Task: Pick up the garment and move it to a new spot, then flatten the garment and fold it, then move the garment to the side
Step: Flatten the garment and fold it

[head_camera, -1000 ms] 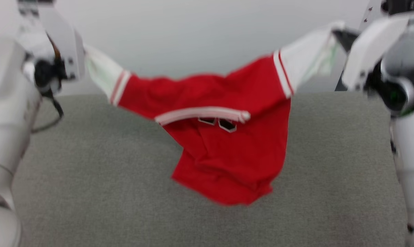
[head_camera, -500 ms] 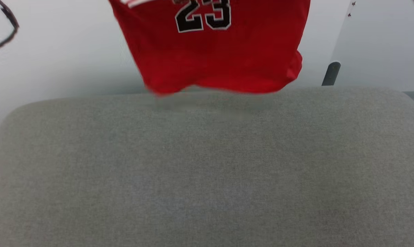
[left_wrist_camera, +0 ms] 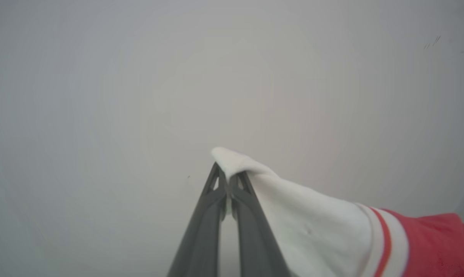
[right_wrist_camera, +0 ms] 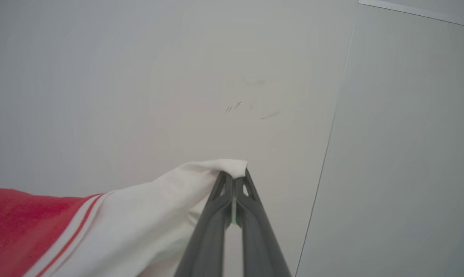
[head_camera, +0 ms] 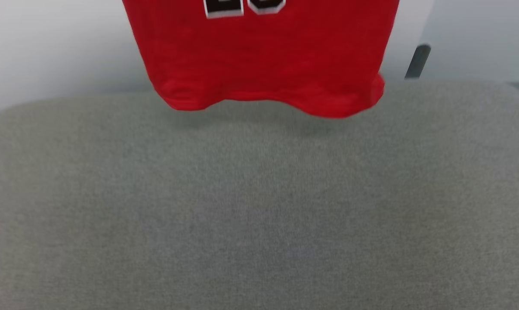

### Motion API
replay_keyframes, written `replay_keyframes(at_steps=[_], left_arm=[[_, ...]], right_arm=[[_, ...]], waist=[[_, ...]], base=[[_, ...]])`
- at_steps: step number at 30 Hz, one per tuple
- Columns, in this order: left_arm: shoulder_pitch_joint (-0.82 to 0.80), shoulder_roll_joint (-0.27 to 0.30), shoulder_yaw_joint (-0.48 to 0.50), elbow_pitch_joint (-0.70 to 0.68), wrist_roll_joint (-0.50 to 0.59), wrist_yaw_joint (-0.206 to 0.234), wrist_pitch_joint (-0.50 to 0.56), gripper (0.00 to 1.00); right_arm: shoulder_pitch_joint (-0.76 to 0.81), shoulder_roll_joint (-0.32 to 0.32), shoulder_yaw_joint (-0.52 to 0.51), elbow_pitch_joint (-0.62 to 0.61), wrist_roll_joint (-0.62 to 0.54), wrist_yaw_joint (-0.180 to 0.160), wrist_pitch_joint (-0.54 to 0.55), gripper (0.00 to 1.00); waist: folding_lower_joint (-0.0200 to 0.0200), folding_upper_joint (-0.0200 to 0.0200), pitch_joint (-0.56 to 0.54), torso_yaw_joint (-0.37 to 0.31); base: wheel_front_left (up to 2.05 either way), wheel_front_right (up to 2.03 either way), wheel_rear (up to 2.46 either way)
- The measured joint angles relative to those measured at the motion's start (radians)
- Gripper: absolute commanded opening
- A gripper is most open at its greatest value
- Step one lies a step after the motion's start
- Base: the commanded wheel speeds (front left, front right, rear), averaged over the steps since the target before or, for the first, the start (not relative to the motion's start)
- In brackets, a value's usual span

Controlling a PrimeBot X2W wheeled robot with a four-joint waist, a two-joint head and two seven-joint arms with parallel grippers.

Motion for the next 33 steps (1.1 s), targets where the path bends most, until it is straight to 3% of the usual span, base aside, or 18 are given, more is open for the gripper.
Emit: replay_keyframes(at_steps=[7,11,14,18,23,28,33], left_arm=[[-0.16,-0.013,0.034,-0.009,-0.006,0.017,-0.094,0.0],[-0.256,-0.017,0.047,-0.018,-0.003,0.016,-0.176,0.0],[-0.307,-0.028,0.065,-0.024,-0.008,0.006,-0.25,0.0],[-0.329,-0.049,0.082,-0.04,-0.016,-0.041,-0.372,0.0],[-0.342,-0.063,0.102,-0.053,-0.02,-0.08,-0.429,0.0],[-0.304,-0.059,0.156,-0.108,-0.002,-0.083,-0.435,0.0],[-0.179,-0.057,0.21,-0.109,0.016,-0.067,-0.438,0.0]], right_arm=[[-0.139,-0.049,-0.029,0.002,-0.087,0.0,-0.153,0.0],[-0.197,-0.062,-0.079,-0.059,-0.175,0.0,-0.186,0.0],[-0.197,-0.063,-0.151,-0.207,-0.256,0.0,-0.186,0.0],[-0.148,-0.048,-0.239,-0.44,-0.393,0.0,-0.189,0.0],[-0.082,-0.02,-0.25,-0.63,-0.525,0.0,-0.189,0.0],[0.003,0.012,-0.267,-0.612,-0.544,0.0,-0.189,0.0],[0.055,0.048,-0.266,-0.458,-0.54,0.0,-0.188,0.0]], waist=[[0.0,0.0,0.156,-0.002],[0.0,0.0,0.268,-0.001],[0.0,0.0,0.355,0.001],[0.0,0.0,0.47,0.006],[0.0,0.0,0.606,0.019],[0.0,0.0,0.723,0.042],[0.0,0.0,0.803,0.072]], base=[[0.0,0.0,0.0],[0.0,0.0,0.0],[0.0,0.0,0.0],[0.0,0.0,0.0],[0.0,0.0,0.0],[0.0,0.0,0.0],[0.0,0.0,0.0]])
